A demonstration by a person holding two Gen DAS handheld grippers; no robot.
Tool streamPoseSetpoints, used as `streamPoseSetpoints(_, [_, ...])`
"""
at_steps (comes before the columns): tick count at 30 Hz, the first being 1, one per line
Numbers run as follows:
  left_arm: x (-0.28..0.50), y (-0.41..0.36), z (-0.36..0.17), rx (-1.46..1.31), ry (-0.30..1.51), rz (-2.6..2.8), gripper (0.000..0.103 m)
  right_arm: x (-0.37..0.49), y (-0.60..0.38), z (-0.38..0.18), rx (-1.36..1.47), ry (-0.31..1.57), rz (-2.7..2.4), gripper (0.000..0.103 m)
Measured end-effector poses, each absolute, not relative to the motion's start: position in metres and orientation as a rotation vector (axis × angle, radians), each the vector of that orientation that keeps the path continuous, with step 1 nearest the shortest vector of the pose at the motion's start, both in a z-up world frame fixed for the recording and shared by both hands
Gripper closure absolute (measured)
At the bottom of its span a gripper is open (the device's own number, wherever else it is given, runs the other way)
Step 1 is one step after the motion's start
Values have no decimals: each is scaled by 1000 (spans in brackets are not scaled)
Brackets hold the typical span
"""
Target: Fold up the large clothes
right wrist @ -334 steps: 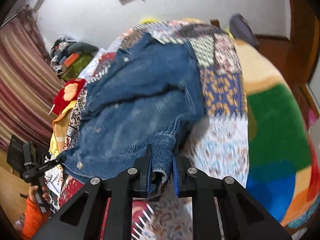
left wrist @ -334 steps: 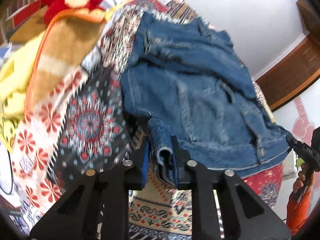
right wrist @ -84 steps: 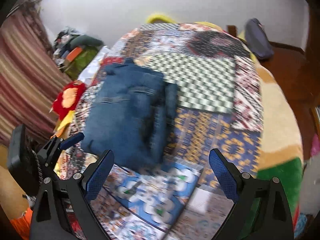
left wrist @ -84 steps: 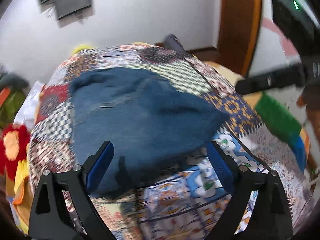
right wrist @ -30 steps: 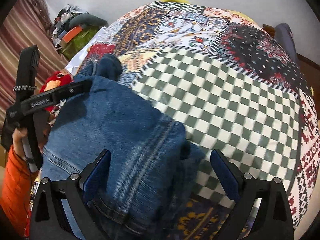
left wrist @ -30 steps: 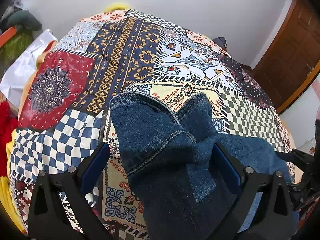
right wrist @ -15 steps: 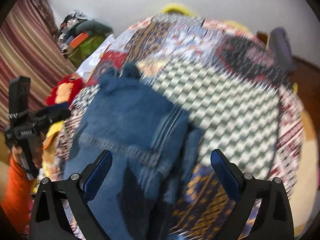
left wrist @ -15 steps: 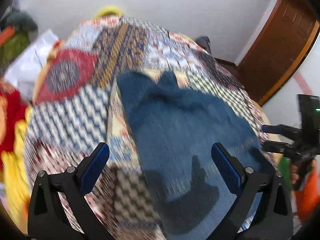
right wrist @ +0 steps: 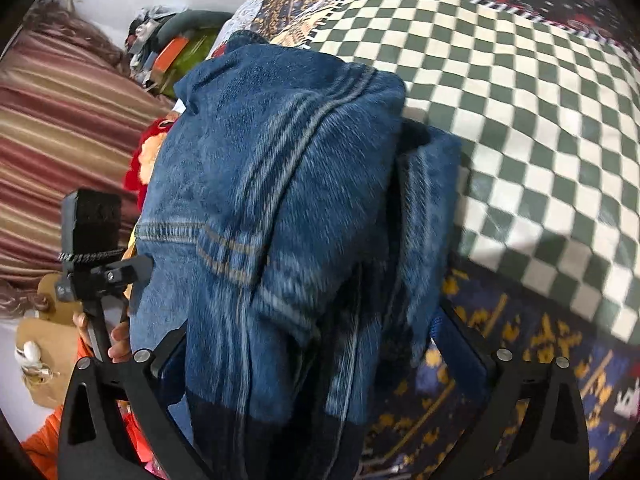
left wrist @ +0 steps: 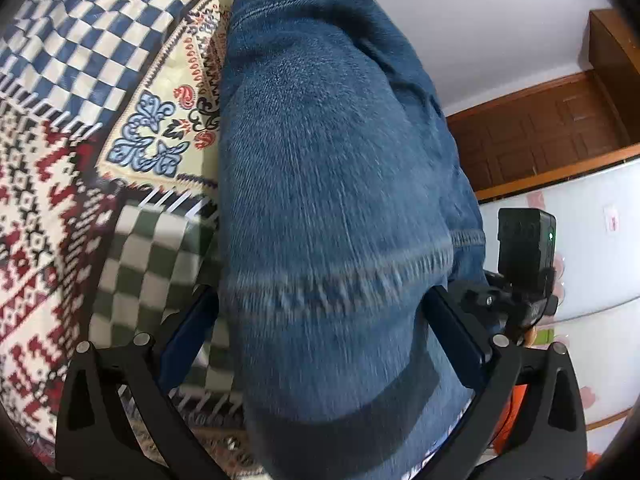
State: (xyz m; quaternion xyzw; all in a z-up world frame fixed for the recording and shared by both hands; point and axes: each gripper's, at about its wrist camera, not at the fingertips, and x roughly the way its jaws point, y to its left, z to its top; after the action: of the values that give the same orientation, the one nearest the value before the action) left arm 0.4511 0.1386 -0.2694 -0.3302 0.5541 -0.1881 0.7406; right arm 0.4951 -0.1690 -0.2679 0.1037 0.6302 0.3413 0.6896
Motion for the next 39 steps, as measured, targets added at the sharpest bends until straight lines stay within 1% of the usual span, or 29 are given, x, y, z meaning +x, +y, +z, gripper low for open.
streamPoseSetpoints(3, [460, 127, -267, -652, 1198, -417, 0, 498, -160, -265, 210, 1382, 759, 0])
streamPoseSetpoints(6, [463, 116, -263, -579, 1193, -424, 0, 505, -154, -269, 259, 1371, 732, 0])
streamPoseSetpoints(8, [461, 117, -263, -592, 1189, -425, 3, 505, -152, -268, 282, 1350, 723, 0])
streamPoseSetpoints(10, [456, 117, -257, -589, 1174, -425, 10, 503, -151, -264, 294, 1334, 738, 13])
streamPoseSetpoints(11, [453, 116, -253, -579, 1167, -426, 12, 500, -149, -261, 284, 1327, 748, 15])
streamPoseSetpoints(12, [451, 115, -247, -566, 1155, -427, 15, 498, -148, -256, 262, 1318, 757, 20])
streamPoseSetpoints(13, [449, 115, -243, -556, 1149, -426, 20, 495, -147, -251, 251, 1309, 764, 28])
streamPoseSetpoints(14, [447, 114, -239, -544, 1143, -426, 21, 493, -144, -245, 242, 1303, 772, 31])
streamPoseSetpoints(16, [440, 113, -227, -528, 1128, -428, 27, 489, -143, -233, 221, 1287, 776, 44])
streamPoseSetpoints(19, [428, 114, -204, -488, 1093, -422, 30, 483, -136, -212, 214, 1265, 781, 55])
streamPoseSetpoints(22, [413, 120, -175, -448, 1042, -406, 31, 474, -126, -186, 202, 1234, 800, 58])
streamPoseSetpoints(30, [367, 174, -105, -443, 912, -346, 31, 450, -79, -116, 201, 1137, 864, 58])
streamPoseSetpoints(34, [345, 203, -95, -447, 882, -304, 31, 435, -44, -97, 179, 1118, 889, 58])
streamPoseSetpoints(39, [326, 235, -103, -474, 901, -260, 31, 418, -3, -104, 166, 1155, 913, 58])
